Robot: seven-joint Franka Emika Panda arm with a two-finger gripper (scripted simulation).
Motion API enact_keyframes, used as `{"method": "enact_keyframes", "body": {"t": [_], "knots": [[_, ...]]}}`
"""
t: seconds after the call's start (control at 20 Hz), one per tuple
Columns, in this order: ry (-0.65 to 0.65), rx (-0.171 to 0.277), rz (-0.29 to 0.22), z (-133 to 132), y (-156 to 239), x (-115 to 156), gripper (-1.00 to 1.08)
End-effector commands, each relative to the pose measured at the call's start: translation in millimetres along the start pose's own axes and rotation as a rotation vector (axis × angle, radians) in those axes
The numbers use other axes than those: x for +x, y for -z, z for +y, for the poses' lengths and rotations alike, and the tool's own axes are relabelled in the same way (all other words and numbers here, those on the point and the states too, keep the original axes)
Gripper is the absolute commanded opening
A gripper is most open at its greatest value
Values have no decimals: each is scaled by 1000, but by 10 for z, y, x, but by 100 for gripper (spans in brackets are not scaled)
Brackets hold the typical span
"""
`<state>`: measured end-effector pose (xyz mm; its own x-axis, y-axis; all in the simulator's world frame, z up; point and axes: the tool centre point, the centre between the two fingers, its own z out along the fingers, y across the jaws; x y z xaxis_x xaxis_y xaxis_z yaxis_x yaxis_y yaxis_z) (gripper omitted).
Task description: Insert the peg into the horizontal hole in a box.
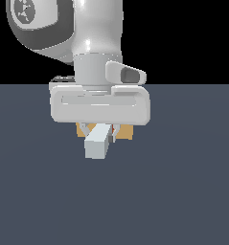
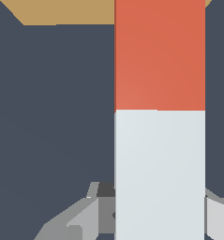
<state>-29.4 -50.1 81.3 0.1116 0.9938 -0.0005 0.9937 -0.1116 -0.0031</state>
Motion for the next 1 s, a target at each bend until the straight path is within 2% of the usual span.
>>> {"method": "enact_keyframes", "body": {"t": [0.0,0.3,0.5,0.7,0.95], "knots": [[2,-3,0,8,17,-1,-100],[3,-2,0,5,16,0,-100],[3,-2,0,1,16,95,-100],[3,-3,0,-6,20,316,-100],[3,-4,1,-12,27,741,-100]]}}
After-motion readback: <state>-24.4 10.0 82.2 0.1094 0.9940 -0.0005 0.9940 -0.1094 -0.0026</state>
